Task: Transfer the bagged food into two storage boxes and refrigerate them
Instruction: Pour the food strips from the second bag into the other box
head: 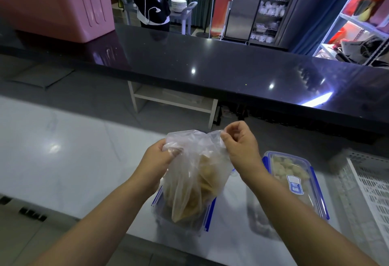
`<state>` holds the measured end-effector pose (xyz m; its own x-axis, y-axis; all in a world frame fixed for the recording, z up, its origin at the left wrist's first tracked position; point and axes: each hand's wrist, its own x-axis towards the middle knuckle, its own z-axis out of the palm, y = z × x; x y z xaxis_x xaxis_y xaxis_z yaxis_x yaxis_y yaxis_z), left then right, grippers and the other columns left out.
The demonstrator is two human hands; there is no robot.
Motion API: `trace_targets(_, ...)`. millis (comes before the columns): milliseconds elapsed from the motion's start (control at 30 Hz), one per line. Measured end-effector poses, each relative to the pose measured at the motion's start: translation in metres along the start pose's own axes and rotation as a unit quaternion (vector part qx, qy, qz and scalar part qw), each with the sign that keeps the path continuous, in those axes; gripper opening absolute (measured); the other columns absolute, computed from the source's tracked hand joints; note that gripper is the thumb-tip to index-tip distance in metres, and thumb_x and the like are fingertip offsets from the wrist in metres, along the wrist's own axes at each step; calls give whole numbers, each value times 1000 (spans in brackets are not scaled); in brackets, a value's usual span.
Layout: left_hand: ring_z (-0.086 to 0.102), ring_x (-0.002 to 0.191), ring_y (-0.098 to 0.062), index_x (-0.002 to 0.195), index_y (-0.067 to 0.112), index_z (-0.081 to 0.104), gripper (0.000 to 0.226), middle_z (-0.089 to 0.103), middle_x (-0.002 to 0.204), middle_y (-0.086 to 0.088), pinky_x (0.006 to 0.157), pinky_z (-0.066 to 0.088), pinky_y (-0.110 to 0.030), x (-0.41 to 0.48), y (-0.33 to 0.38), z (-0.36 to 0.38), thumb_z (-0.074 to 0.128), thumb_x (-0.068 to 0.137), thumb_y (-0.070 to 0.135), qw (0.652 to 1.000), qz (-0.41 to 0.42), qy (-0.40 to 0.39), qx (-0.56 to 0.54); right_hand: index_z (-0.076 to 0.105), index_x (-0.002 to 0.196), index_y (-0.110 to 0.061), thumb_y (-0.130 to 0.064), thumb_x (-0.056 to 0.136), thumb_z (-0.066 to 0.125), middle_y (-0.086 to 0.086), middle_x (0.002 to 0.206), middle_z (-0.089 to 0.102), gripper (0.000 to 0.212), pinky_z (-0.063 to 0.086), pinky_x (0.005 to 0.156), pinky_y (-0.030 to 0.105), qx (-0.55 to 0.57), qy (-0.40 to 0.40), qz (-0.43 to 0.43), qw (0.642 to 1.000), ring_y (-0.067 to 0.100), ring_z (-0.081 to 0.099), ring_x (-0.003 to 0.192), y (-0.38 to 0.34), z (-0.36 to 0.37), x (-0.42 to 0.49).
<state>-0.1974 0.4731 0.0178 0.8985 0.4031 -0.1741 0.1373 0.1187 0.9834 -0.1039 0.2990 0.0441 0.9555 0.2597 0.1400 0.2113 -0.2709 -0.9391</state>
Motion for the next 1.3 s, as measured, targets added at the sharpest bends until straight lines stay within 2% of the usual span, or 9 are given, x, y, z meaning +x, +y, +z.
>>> trace_targets(133,69,71,-8,92,25,69,12,72,85,8,48,49,-15,2,-8,4,58,87,25,998,-48,48,-15,52,91,-32,-24,93,52,-5,81,58,9,51,63,21,22,-20,-56,998,9,56,71,9,10,-32)
trace_targets(200,68,67,-5,90,24,70,12,73,81,9,46,49,-15,2,-10,3,58,86,23,997,-53,53,-18,50,101,-38,-44,88,54,-12,102,58,15,50,78,19,-72,-59,-122,988,5,56,92,21,13,-53)
trace_targets(300,68,61,-8,86,18,69,10,73,75,3,44,48,-18,5,-12,2,58,86,18,996,-62,59,-33,52,115,-34,-58,76,57,-1,142,38,47,28,106,30,-272,-149,-212,926,16,32,130,45,20,-75)
trace_targets(367,68,60,-10,88,15,68,10,72,77,0,45,49,-19,7,-13,2,59,86,17,995,-67,63,-29,52,123,-34,-61,69,63,7,149,30,61,18,109,40,-361,-196,-242,879,25,21,138,53,26,-84)
trace_targets(467,68,59,-10,89,14,68,10,72,77,-1,44,49,-18,9,-15,2,59,85,16,996,-66,63,-21,60,114,-34,-58,61,72,13,137,47,59,35,101,50,-429,-182,-281,839,28,28,128,59,31,-87)
trace_targets(700,66,73,-15,88,19,68,8,71,84,0,53,50,-22,8,-19,-1,60,85,19,996,-46,65,34,70,74,-23,-32,72,73,9,113,63,10,44,93,42,-367,-90,-312,872,28,49,108,68,40,-92)
trace_targets(1000,65,83,-25,86,13,68,7,70,85,-6,74,55,-41,2,-20,-14,66,79,10,980,70,-3,185,64,81,-15,-14,83,66,-3,88,64,4,37,92,22,-238,-108,-207,943,11,55,91,52,20,-89)
trace_targets(1200,63,78,4,89,39,65,23,68,86,25,60,51,-11,-4,-21,-10,65,82,17,977,102,-49,180,58,79,-13,-5,88,58,-4,82,60,12,50,76,20,-90,-76,-108,987,10,58,82,29,9,-82)
trace_targets(1300,64,80,3,90,47,64,26,68,88,25,60,52,-12,-5,-20,-11,68,80,23,977,108,-63,173,57,75,-9,0,87,57,1,74,59,15,49,68,14,-6,-18,-69,997,8,57,72,19,4,-76)
